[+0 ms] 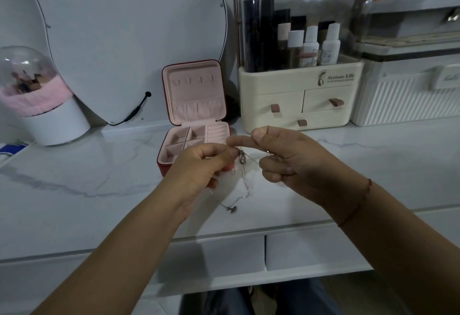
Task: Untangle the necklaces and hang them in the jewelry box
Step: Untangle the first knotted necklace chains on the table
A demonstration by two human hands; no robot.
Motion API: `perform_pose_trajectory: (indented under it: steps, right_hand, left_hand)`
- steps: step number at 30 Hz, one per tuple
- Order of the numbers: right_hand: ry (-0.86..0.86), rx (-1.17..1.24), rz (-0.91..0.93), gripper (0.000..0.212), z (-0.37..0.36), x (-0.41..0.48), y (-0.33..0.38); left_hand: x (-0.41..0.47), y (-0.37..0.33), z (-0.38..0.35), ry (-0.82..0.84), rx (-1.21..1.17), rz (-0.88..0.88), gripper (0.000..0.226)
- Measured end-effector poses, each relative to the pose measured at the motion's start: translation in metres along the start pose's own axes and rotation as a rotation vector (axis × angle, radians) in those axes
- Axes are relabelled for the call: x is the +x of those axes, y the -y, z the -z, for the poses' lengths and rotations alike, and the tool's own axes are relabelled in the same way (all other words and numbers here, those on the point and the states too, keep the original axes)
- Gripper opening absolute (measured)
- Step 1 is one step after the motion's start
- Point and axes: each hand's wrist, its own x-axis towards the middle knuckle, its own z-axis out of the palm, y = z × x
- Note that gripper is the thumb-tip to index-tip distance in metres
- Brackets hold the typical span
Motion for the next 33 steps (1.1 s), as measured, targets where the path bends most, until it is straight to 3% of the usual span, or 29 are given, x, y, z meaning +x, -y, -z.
perform_pose_trajectory:
  steps: [6, 12, 16, 20, 23, 33]
  right_hand:
    - [0.066, 0.117, 0.023, 0.031, 0.001, -0.005, -0.003]
    - [-0.019, 0.329, -0.037, 0.014, 0.007, -0.001, -0.01]
    - [-0.151, -0.055, -0.037, 0.014, 0.005, 0.001, -0.019]
    - [-0.108, -0.26, -0.035, 0.017, -0.007, 0.0, -0.019]
    - [-0.06, -0.31, 0.012, 0.011, -0.014, 0.0, -0.014]
    - [-0.22, -0.304, 0.028, 0.011, -0.008, 0.005, -0.021]
  left_hand:
    - [0.005, 0.002, 0.002, -0.083, -0.099, -0.007, 0.009]
    - [0.008, 0.004, 0.006, -0.08, -0.208, 0.026, 0.015]
    - [0.006, 0.0, 0.004, -0.009, -0.276, 0.052, 0.021]
    - [0.002, -0.003, 0.001, 0.027, -0.238, 0.017, 0.025]
    - [-0.003, -0.008, 0.0, 0.064, -0.162, -0.025, 0.019]
    - [-0.01, -0.015, 0.002, 0.111, 0.045, -0.06, 0.013]
